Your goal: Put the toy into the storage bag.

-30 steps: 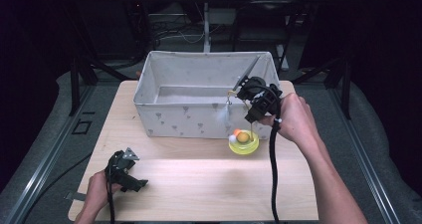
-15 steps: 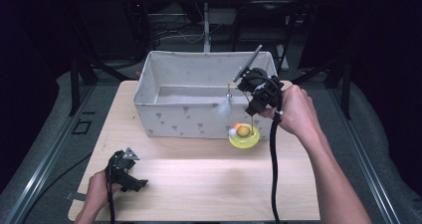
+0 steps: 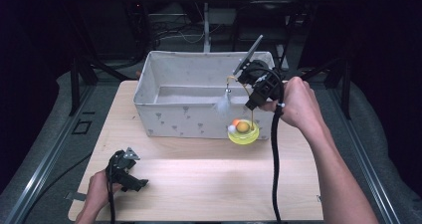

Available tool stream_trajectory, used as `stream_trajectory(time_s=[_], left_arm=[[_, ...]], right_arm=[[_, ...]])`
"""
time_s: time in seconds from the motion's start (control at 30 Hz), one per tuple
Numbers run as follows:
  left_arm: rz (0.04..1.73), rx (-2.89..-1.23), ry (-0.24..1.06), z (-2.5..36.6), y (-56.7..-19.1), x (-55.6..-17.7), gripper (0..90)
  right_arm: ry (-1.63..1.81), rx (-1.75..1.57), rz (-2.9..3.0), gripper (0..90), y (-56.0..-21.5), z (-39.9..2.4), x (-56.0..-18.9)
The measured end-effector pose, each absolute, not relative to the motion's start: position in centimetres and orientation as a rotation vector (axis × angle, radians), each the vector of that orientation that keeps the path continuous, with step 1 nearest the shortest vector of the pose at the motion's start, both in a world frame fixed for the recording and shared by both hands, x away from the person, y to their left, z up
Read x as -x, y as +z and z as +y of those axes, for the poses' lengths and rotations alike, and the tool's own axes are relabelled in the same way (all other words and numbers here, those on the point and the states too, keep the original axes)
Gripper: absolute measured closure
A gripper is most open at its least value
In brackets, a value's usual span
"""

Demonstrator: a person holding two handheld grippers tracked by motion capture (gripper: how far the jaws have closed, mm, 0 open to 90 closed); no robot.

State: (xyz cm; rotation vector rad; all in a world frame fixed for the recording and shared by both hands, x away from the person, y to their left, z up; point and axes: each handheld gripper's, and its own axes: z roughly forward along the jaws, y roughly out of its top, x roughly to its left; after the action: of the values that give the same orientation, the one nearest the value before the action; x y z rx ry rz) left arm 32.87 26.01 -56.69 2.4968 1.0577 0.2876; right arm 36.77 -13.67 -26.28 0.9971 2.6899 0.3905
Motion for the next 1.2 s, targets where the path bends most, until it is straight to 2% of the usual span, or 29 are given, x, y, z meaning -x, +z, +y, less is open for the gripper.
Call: stream_trajectory(time_s=[1.2], left_arm=[[1.039,-2.499,0.271,25.8,-56.6,-33.0,0.6]], right_arm=[[0.374,-1.032,2.690,87.9,-22.7,-13.9,-38.3]])
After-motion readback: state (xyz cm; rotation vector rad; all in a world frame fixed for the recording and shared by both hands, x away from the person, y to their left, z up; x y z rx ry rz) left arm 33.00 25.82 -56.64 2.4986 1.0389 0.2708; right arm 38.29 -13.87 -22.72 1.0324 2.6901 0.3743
